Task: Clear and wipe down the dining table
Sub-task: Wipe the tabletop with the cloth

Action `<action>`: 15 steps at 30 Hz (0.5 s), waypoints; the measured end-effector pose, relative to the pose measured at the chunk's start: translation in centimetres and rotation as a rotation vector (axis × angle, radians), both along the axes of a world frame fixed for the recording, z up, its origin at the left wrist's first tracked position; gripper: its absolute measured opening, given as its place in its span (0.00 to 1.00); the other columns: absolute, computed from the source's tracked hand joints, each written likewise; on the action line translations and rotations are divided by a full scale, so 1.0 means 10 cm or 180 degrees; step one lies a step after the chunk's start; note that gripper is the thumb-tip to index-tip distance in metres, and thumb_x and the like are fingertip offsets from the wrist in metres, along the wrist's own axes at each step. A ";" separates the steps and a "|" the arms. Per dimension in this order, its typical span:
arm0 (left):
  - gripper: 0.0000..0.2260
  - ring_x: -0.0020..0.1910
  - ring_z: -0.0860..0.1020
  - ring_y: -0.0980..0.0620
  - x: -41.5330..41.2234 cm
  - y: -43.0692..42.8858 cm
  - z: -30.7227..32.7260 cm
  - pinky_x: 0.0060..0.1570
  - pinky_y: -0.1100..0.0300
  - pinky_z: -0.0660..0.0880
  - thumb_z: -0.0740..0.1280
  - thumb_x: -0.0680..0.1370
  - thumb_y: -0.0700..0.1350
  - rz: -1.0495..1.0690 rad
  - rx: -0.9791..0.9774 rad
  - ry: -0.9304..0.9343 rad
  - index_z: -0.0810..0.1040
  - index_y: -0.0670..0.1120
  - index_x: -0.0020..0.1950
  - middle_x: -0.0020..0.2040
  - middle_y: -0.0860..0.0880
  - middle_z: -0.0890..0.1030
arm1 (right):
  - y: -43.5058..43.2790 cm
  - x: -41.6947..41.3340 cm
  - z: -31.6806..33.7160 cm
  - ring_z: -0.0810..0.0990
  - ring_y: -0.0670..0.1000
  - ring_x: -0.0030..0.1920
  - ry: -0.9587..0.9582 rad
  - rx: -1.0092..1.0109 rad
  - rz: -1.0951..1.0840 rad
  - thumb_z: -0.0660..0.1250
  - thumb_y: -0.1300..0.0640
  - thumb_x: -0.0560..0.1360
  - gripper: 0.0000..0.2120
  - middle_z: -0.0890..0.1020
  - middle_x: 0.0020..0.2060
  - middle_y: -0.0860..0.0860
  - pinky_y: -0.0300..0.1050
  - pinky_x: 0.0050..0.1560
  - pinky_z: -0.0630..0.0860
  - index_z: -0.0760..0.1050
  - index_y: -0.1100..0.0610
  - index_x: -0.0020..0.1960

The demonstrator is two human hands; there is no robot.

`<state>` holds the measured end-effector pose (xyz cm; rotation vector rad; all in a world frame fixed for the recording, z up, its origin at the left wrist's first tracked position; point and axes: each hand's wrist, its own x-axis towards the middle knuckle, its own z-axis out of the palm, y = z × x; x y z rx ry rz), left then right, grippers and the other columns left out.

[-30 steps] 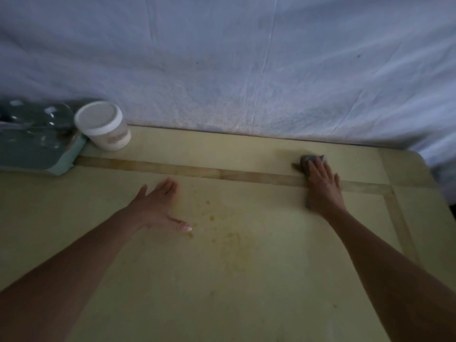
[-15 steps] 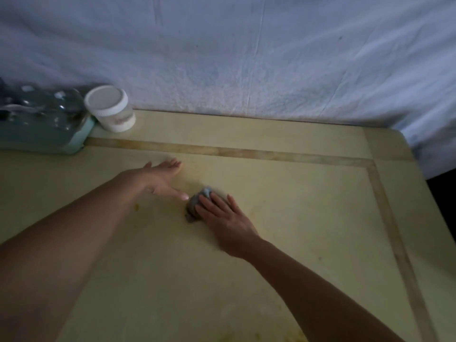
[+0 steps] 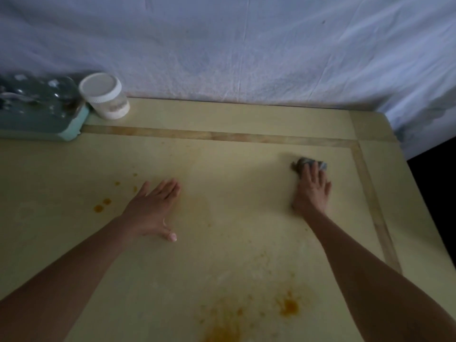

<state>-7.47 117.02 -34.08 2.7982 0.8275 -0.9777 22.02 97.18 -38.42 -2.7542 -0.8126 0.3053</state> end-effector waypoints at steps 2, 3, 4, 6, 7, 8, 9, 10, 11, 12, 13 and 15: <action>0.57 0.77 0.37 0.51 0.01 -0.01 0.02 0.73 0.47 0.38 0.68 0.63 0.69 0.0031 0.0025 -0.0023 0.35 0.46 0.76 0.77 0.49 0.36 | 0.17 -0.48 -0.06 0.45 0.55 0.77 0.0046 0.0166 0.0617 0.51 0.67 0.73 0.32 0.51 0.77 0.52 0.59 0.74 0.45 0.53 0.52 0.76; 0.57 0.77 0.37 0.51 0.02 -0.01 0.03 0.73 0.47 0.38 0.68 0.63 0.68 0.0033 0.0041 -0.0020 0.36 0.46 0.76 0.77 0.49 0.36 | 0.22 -0.81 -0.09 0.47 0.57 0.77 0.0045 0.0262 0.1060 0.51 0.67 0.73 0.32 0.53 0.77 0.53 0.58 0.73 0.44 0.54 0.52 0.76; 0.57 0.77 0.38 0.51 0.02 -0.03 0.03 0.73 0.47 0.38 0.68 0.63 0.68 0.0029 0.0059 -0.0004 0.36 0.46 0.77 0.77 0.49 0.37 | 0.22 -1.17 -0.09 0.51 0.58 0.76 0.0071 0.0360 0.1489 0.51 0.65 0.72 0.31 0.55 0.76 0.54 0.58 0.73 0.44 0.55 0.53 0.75; 0.57 0.77 0.38 0.50 0.03 -0.05 0.06 0.73 0.46 0.39 0.69 0.63 0.68 0.0025 0.0110 0.0001 0.37 0.46 0.77 0.78 0.49 0.38 | 0.13 -1.77 -0.05 0.58 0.58 0.75 0.0058 0.0456 0.2175 0.49 0.60 0.71 0.31 0.61 0.75 0.52 0.62 0.71 0.48 0.59 0.53 0.74; 0.56 0.77 0.38 0.50 0.03 -0.07 0.08 0.73 0.46 0.39 0.69 0.64 0.68 0.0047 0.0135 -0.0021 0.38 0.47 0.77 0.78 0.50 0.38 | 0.05 -1.95 -0.02 0.55 0.56 0.75 0.0046 0.0287 0.2547 0.48 0.59 0.71 0.31 0.59 0.75 0.50 0.62 0.71 0.46 0.57 0.52 0.75; 0.56 0.77 0.38 0.50 0.03 -0.08 0.09 0.73 0.45 0.39 0.68 0.64 0.68 0.0076 0.0141 -0.0049 0.38 0.47 0.77 0.78 0.50 0.38 | -0.02 -2.01 -0.02 0.49 0.53 0.76 0.0079 0.0144 0.2859 0.47 0.59 0.71 0.32 0.54 0.76 0.49 0.61 0.72 0.40 0.52 0.51 0.76; 0.55 0.77 0.38 0.50 0.02 -0.10 0.10 0.73 0.45 0.39 0.68 0.65 0.67 0.0099 0.0130 -0.0083 0.37 0.48 0.77 0.78 0.51 0.38 | -0.07 -1.97 -0.03 0.45 0.52 0.76 0.0102 0.0047 0.3113 0.47 0.59 0.72 0.32 0.50 0.77 0.48 0.59 0.72 0.36 0.48 0.50 0.76; 0.54 0.77 0.38 0.50 -0.01 -0.14 0.12 0.73 0.45 0.40 0.68 0.66 0.66 0.0110 0.0123 -0.0113 0.37 0.48 0.77 0.78 0.51 0.38 | -0.11 -1.88 -0.05 0.46 0.51 0.77 -0.0014 0.0078 0.3273 0.49 0.60 0.73 0.32 0.51 0.77 0.48 0.60 0.73 0.38 0.49 0.50 0.76; 0.54 0.77 0.38 0.49 -0.05 -0.19 0.13 0.73 0.44 0.40 0.68 0.66 0.66 0.0099 0.0129 -0.0136 0.37 0.48 0.77 0.78 0.51 0.37 | -0.11 -1.79 -0.06 0.52 0.52 0.76 -0.0091 0.0059 0.3337 0.50 0.60 0.72 0.32 0.56 0.76 0.48 0.62 0.73 0.45 0.52 0.51 0.76; 0.54 0.77 0.38 0.49 -0.10 -0.25 0.15 0.73 0.44 0.41 0.68 0.66 0.67 0.0066 0.0134 -0.0145 0.36 0.48 0.77 0.78 0.51 0.37 | -0.11 -1.67 -0.04 0.59 0.53 0.75 -0.0091 -0.0037 0.3199 0.51 0.59 0.71 0.31 0.61 0.75 0.49 0.64 0.71 0.54 0.57 0.51 0.74; 0.54 0.77 0.38 0.49 -0.17 -0.33 0.18 0.73 0.44 0.41 0.67 0.66 0.67 0.0025 0.0123 -0.0137 0.36 0.49 0.77 0.77 0.51 0.37 | -0.13 -1.52 -0.03 0.63 0.53 0.73 -0.0144 -0.0058 0.2890 0.52 0.59 0.71 0.30 0.64 0.74 0.50 0.65 0.69 0.61 0.60 0.52 0.74; 0.54 0.77 0.37 0.50 -0.33 -0.47 0.19 0.73 0.45 0.41 0.66 0.66 0.68 -0.0023 0.0066 -0.0097 0.35 0.49 0.76 0.77 0.52 0.35 | -0.27 -1.11 -0.01 0.53 0.53 0.76 -0.0217 -0.0035 0.2263 0.54 0.63 0.73 0.32 0.54 0.76 0.51 0.62 0.73 0.53 0.53 0.51 0.76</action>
